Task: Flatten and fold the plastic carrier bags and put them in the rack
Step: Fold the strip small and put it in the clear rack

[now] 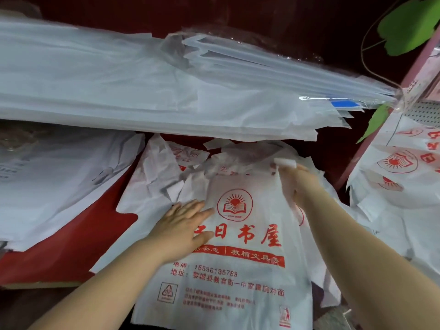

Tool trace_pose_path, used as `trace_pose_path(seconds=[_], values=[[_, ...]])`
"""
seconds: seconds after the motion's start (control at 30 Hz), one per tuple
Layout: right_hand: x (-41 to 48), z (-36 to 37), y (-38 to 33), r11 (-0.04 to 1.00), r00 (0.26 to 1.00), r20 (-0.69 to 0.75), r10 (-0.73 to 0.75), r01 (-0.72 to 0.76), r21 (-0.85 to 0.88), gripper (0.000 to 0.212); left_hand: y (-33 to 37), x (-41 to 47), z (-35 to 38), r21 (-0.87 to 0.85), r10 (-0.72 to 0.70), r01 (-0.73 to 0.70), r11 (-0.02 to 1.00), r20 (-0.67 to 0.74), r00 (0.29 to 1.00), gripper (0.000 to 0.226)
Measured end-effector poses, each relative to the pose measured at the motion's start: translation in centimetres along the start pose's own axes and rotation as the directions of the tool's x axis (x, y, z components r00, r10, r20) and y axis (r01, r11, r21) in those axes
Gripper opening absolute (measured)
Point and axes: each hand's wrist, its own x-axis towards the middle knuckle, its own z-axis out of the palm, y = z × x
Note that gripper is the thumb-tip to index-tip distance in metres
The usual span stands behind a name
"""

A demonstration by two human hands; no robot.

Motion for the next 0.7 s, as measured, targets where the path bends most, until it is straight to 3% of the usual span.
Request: trace_pose_path(seconds=[0.13, 0.23, 0.3, 0.37, 0.5, 0.57, 0.67, 0.7], values=[[-0.1, 0.1, -1.8, 0.979, 0.973, 0.108, -0.203, 0.198, 0.055, 0.02, -0.5, 1.3, -0.3, 0.022, -0.091, 0.092, 0.996, -0.036, 0.995, 0.058], [-2.2, -0.4, -1.7, 0.918, 0.9, 0.23, -0.37, 0.392, -0.059, 0.018, -0.9, 2.3, -0.6, -0.013, -0.154, 0.154, 0.988, -0.106, 0.982, 0.058], [-4.0, -0.9, -0.2, 0.749, 0.769, 0.378, -0.516, 0.619, -0.237, 0.01, -1.2, 2.5, -0.7, -0.076, -0.176, 0.164, 0.984, -0.184, 0.967, 0.055], [-5.4, -1.7, 2.2, 0.555, 0.652, 0.523, -0.549, 0.752, -0.355, 0.023, -1.6, 2.0, -1.0, -0.172, -0.195, 0.154, 0.973, -0.261, 0.945, 0.049], [-6.8, -2.8, 4.9, 0.315, 0.578, 0.686, -0.442, 0.816, -0.485, 0.03, -2.5, -0.1, -1.3, -0.238, -0.214, 0.155, 0.959, -0.248, 0.945, 0.045], [-7.1, -2.8, 5.5, 0.328, 0.599, 0.671, -0.437, 0.801, -0.501, 0.037, -2.6, -1.1, -1.2, -0.207, -0.215, 0.173, 0.963, -0.198, 0.956, 0.046], [-7.1, -2.3, 4.9, 0.655, 0.805, 0.324, -0.496, 0.592, -0.469, 0.023, -1.9, -1.9, -1.1, -0.206, -0.194, 0.155, 0.966, -0.187, 0.963, 0.042], [-6.9, -2.2, 4.2, 0.768, 0.882, 0.226, -0.415, 0.472, -0.434, 0.018, -1.6, -2.0, -1.1, -0.218, -0.182, 0.14, 0.966, -0.187, 0.965, 0.039]])
